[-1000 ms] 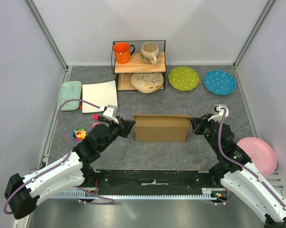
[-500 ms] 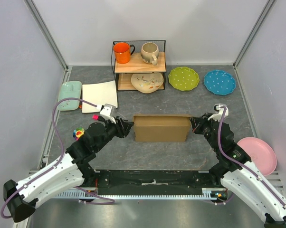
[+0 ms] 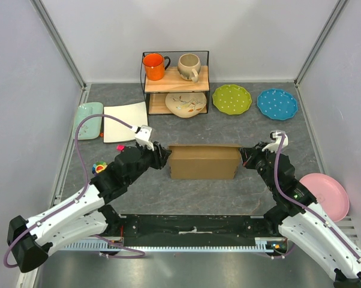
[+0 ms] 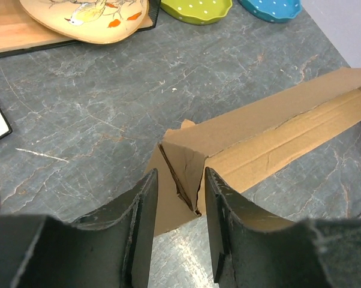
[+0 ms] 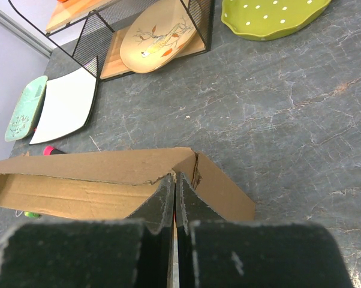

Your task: Fold the paper box

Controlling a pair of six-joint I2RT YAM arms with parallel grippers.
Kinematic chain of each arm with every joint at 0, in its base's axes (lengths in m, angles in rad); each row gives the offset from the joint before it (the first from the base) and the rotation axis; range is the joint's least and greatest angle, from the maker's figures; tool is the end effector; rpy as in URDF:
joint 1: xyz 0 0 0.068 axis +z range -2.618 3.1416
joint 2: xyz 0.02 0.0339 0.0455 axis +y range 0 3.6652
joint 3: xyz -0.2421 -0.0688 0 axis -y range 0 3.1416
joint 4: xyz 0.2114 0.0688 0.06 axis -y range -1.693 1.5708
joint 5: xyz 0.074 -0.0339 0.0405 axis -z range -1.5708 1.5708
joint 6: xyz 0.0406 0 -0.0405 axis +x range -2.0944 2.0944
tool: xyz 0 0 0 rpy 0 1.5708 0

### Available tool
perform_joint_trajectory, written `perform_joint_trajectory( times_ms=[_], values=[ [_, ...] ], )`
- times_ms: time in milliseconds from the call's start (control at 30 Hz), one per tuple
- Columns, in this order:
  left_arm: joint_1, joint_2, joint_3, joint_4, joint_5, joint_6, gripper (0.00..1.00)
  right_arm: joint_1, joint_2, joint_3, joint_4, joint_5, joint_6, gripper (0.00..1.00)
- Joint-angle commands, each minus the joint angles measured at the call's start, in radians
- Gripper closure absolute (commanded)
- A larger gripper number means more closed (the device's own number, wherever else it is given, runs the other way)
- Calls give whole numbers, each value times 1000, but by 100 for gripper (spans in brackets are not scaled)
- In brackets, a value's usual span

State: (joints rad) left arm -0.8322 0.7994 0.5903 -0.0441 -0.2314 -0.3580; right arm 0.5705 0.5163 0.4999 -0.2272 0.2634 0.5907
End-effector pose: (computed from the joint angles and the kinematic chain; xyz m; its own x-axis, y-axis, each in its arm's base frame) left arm 0.1283 -0.1271 0.2734 -0.3578 -0.1137 -0.9269 0.4750 0.8324 -0.2854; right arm 0.1165 0.0622 0.2622 -0.3406 0.4204 -0.8410 -0.1434 0.8608 0.4883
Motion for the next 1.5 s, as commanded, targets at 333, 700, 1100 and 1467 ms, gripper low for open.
perform_joint_trajectory(
  times_ms=[333, 700, 1100, 1467],
  values=[
    [11, 9, 69, 33, -29, 74, 64, 3, 31, -21, -150, -30, -5, 100],
    [15, 35, 56, 68, 23, 77, 98, 3, 27, -21, -150, -41, -6, 100],
    [13, -19, -171, 164, 46, 1, 98, 3, 1, 23, -179, -41, -6, 68],
    [15, -31, -152, 150, 24, 2, 98, 3, 10, 140, -199, -29, -54, 60]
  ],
)
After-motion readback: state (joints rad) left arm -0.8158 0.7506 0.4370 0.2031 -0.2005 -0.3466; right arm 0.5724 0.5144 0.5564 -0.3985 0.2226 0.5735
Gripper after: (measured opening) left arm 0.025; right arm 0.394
